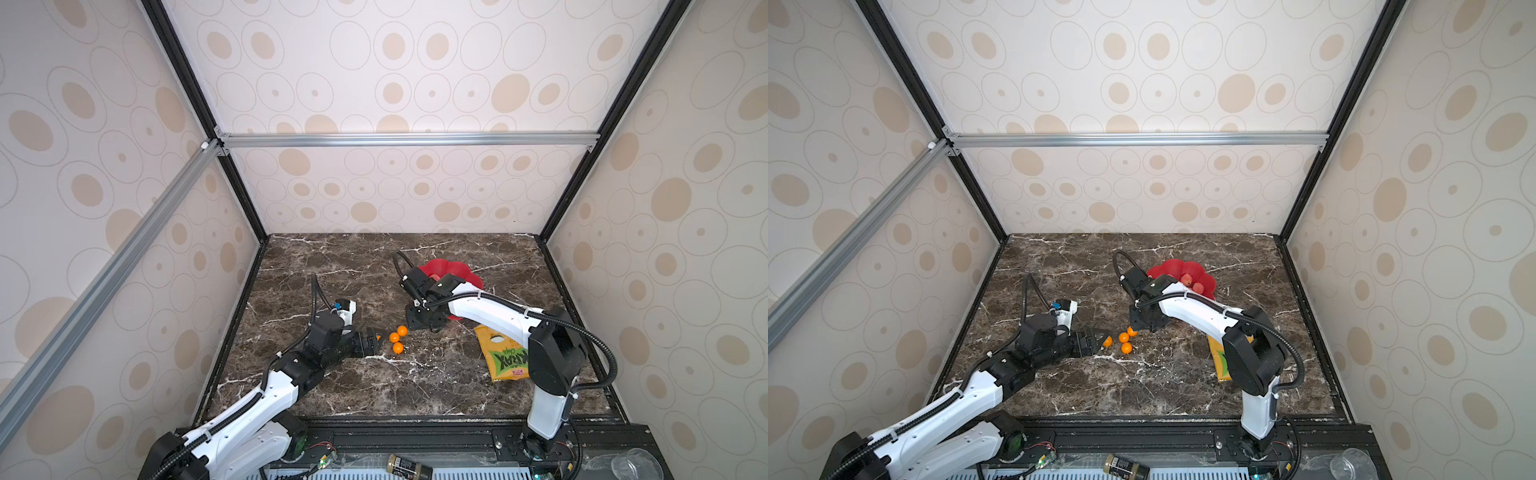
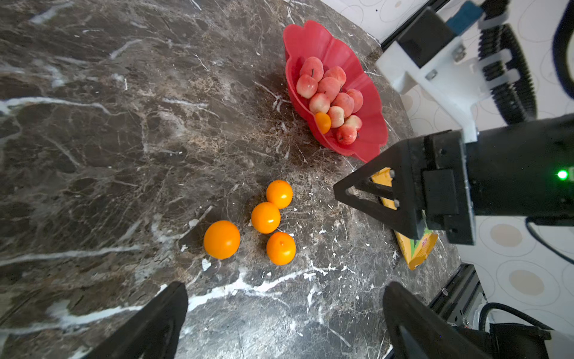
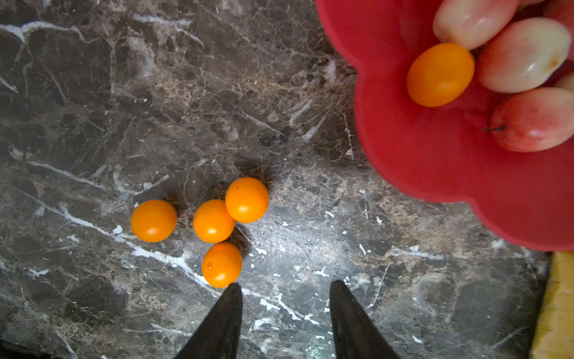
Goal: Arrange fruit in a fruit bowl
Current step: Pick up the fruit from the center of the table.
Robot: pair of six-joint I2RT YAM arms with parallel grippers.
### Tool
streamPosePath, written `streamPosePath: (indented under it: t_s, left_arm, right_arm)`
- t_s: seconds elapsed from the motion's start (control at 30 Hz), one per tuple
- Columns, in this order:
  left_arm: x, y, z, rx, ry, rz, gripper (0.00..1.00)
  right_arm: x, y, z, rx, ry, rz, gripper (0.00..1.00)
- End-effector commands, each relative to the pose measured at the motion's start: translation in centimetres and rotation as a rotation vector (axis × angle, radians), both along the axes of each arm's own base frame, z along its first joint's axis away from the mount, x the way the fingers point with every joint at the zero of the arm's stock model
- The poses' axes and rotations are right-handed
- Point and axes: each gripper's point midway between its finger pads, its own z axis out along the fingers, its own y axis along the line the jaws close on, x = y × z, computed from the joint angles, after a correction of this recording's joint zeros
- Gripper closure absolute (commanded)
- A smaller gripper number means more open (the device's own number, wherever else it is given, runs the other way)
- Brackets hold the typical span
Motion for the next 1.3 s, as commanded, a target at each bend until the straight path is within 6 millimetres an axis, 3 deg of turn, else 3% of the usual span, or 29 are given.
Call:
streamPosePath:
  t_s: [0.0,0.3,0.7,1.03,1.27]
  left_arm:
    - [-1.1,0.3,-0.1,-0.013,0.027,0.000,0.01]
    - [-2.8,1.0,-1.5,-0.026,0.054,-0.011,0.01]
    - [-3.0,1.2,-1.9,-0.026,0.053,-0.001,0.01]
    - [-2.9,1.2,-2.3,-0.024,0.057,-0.001,0.01]
    - [-2.8,1.2,-2.0,-0.019,0.052,-0.005,0.01]
  right_arm:
    - [-1.7,0.9,-1.3,-0.007,0.042,0.000,0.49]
    - [-4.0,3.8,-2.7,-0.005,0.079,0.058,0.43]
    - [-4.4,5.0,-5.0,-0.050,0.120,0.085,0.37]
    - [-4.5,5.4,-6.5,-0.074,0.138,0.091,0.46]
    - [-4.4,5.4,-7.1,-0.092,0.143,0.094,0.46]
